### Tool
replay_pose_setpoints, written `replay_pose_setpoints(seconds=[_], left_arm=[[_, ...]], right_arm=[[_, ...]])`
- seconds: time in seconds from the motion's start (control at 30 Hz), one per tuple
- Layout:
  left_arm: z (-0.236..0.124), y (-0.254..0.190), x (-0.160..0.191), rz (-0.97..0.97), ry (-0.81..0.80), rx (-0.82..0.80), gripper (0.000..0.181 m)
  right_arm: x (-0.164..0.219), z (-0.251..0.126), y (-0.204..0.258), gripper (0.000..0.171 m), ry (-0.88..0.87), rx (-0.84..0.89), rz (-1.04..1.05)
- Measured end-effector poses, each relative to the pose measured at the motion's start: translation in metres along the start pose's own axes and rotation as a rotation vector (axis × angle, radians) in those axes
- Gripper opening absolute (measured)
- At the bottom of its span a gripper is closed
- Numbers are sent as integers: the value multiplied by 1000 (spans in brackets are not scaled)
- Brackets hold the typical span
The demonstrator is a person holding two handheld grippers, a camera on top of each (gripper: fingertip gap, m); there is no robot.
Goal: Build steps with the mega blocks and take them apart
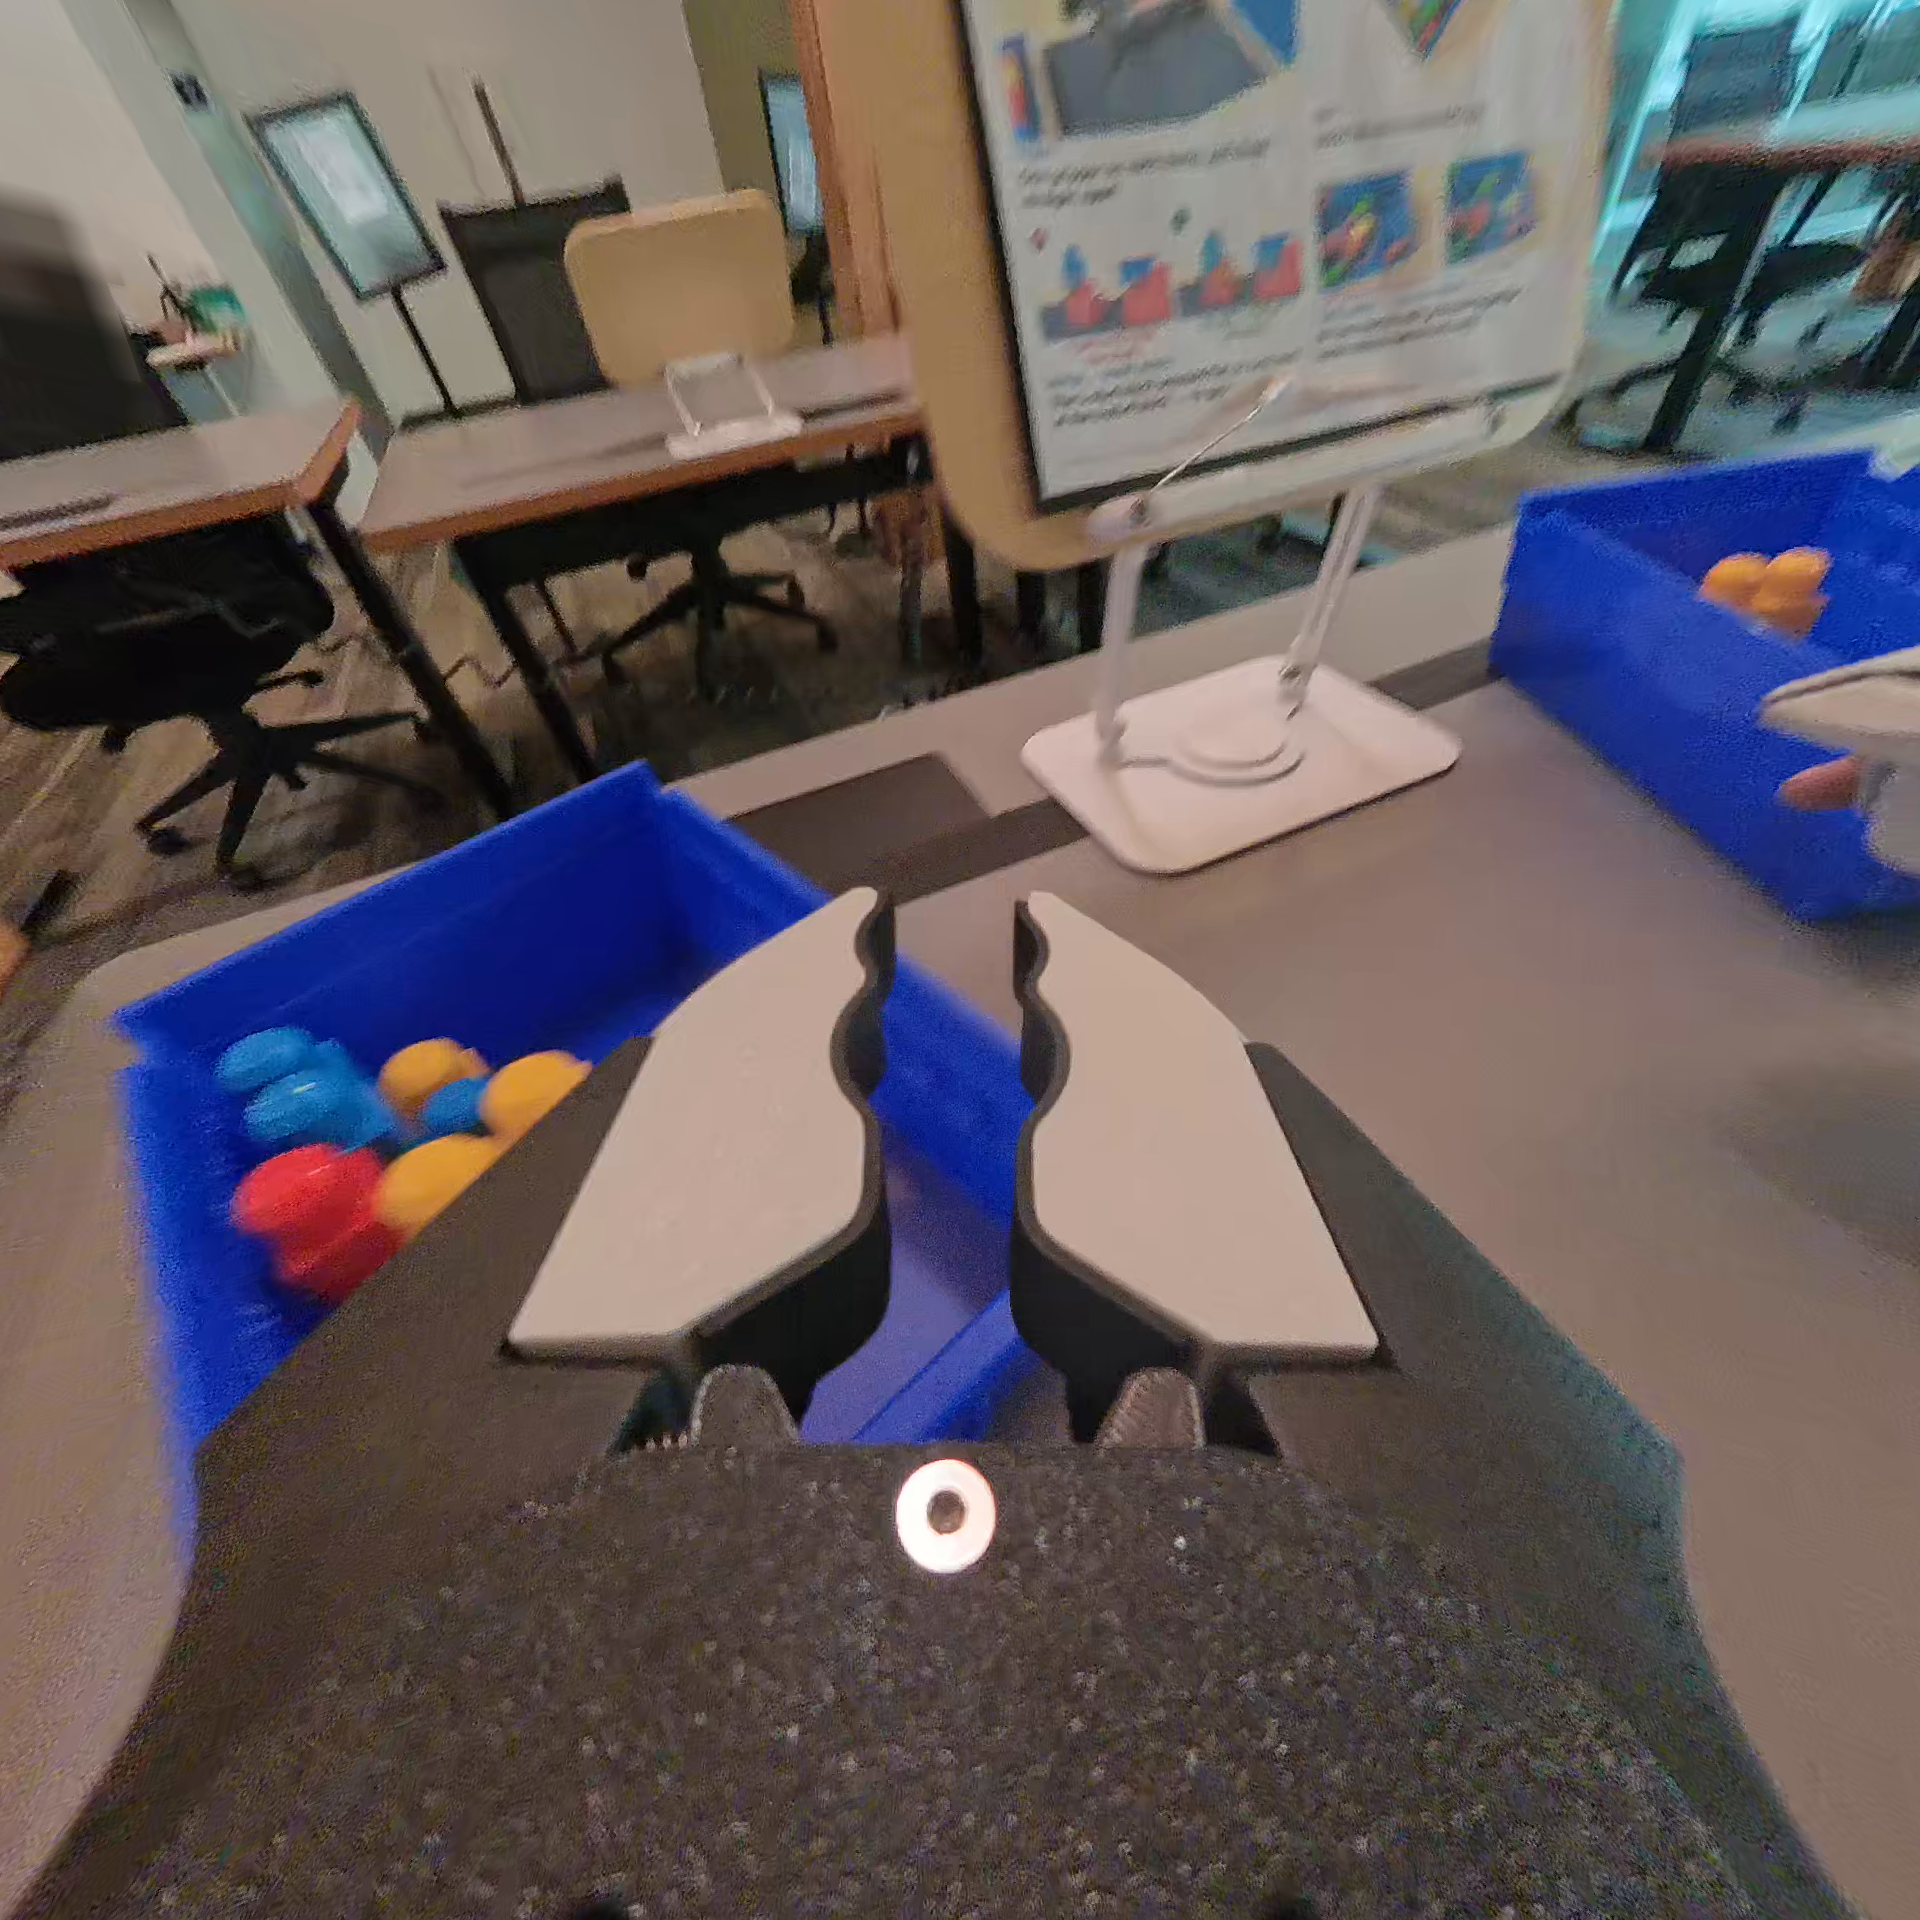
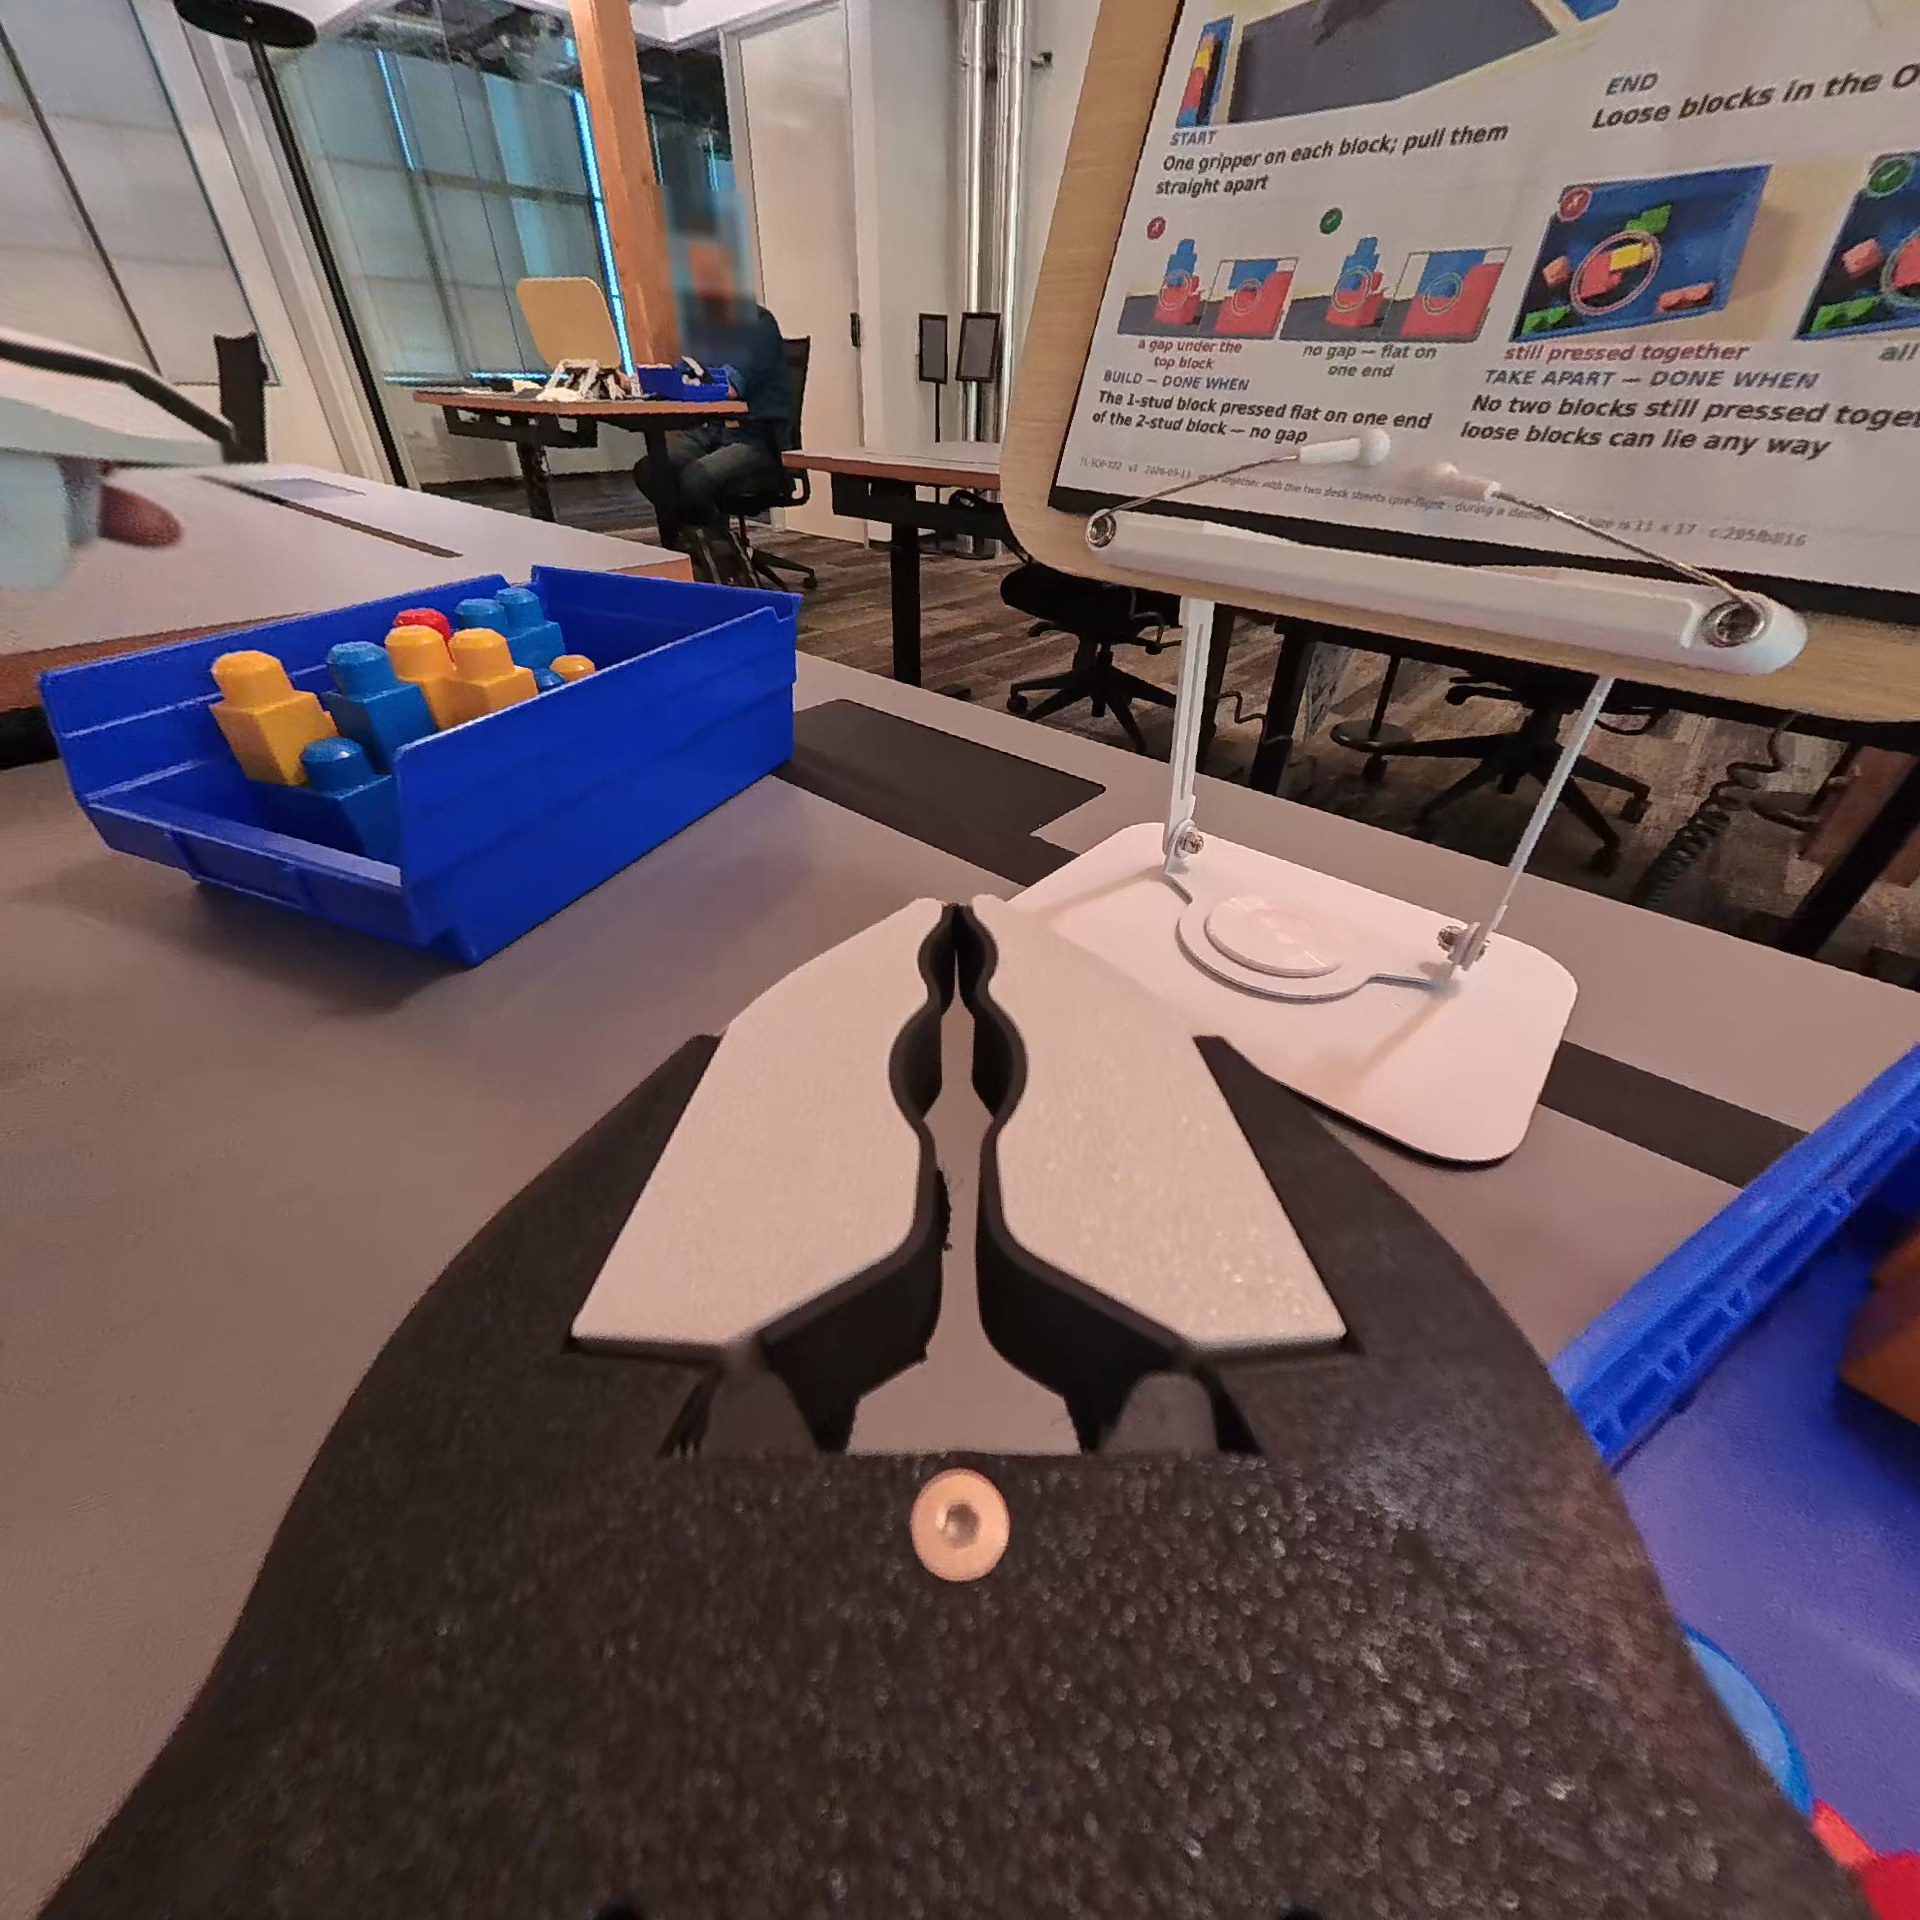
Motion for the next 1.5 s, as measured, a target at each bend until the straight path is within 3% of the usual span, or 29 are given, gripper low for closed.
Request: replay_pose_setpoints(seconds=[0.1, 0.33, 0.6, 0.8, 0.83, 0.93, 1.07, 1.3, 1.5], left_arm=[[-20, 38, 10, 43, 193, -28, 31], [-51, 99, 74, 164, 769, 93, 42], [-59, 111, 116, 262, 1113, 225, 49], [-54, 120, 142, 359, 1278, 211, 47], [-51, 121, 140, 389, 1272, 199, 39], [-49, 118, 138, 516, 1268, 194, 38], [-50, 107, 126, 550, 1228, 183, 37], [-51, 77, 47, 607, 1014, 141, 36], [-34, 10, -10, 656, 787, 225, 35]], right_arm=[[-6, -2, -1, 0, -21, 7, -2], [-10, -4, 0, 0, -31, -10, 18], [-7, -4, -1, 0, -19, -10, 18], [-6, -4, 1, 0, -14, -25, 14], [-6, -4, 2, 0, -14, -27, 14], [-6, -4, 2, 0, -11, -34, 20], [-6, -4, 4, 0, -9, -44, 21], [-10, -6, 11, 0, -25, -72, 9], [-18, -12, 39, 4, -28, -179, -73]])
Point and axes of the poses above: each gripper's, where its closed fingertips meet, z out along the fingers, x out of its underside, y = z × x across the jaws, the point moved 1 cm from there along -z, back along the fingers, and after that the axes turned 12 degrees about x, right-handed, at the moved point
